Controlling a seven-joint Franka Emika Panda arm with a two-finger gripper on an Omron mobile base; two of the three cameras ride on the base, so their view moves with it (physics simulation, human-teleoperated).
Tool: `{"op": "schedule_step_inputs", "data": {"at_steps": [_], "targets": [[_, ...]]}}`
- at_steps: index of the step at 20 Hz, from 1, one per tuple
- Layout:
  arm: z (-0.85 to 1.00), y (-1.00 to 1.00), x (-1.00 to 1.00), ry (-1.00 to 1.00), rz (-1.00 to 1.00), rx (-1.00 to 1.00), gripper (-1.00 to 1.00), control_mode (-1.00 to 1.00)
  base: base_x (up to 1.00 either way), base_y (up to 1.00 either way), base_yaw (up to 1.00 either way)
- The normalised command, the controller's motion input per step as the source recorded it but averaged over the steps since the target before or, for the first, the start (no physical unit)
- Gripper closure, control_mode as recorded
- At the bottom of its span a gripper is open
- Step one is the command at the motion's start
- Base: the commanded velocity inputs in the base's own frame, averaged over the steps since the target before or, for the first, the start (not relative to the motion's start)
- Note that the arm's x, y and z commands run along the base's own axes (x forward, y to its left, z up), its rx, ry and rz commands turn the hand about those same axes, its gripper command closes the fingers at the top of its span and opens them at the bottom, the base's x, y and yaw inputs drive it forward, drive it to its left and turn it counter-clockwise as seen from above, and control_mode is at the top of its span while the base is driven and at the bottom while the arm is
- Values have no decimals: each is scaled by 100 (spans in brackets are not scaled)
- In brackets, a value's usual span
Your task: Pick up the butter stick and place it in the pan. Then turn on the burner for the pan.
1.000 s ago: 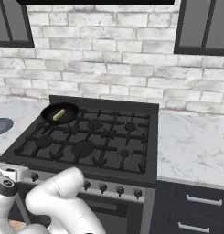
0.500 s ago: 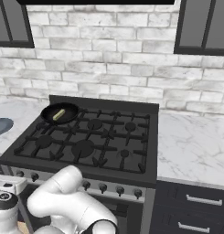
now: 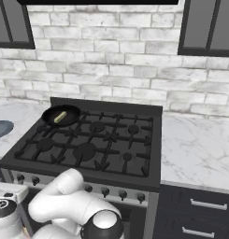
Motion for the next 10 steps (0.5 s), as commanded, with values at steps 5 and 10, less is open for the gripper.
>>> {"op": "schedule_step_inputs", "data": {"at_steps": [5,10], "targets": [[-8,-26,4,0,0,1,-100,-100,0,0,0],[-7,-17,10,0,0,1,-100,-100,0,0,0]]}}
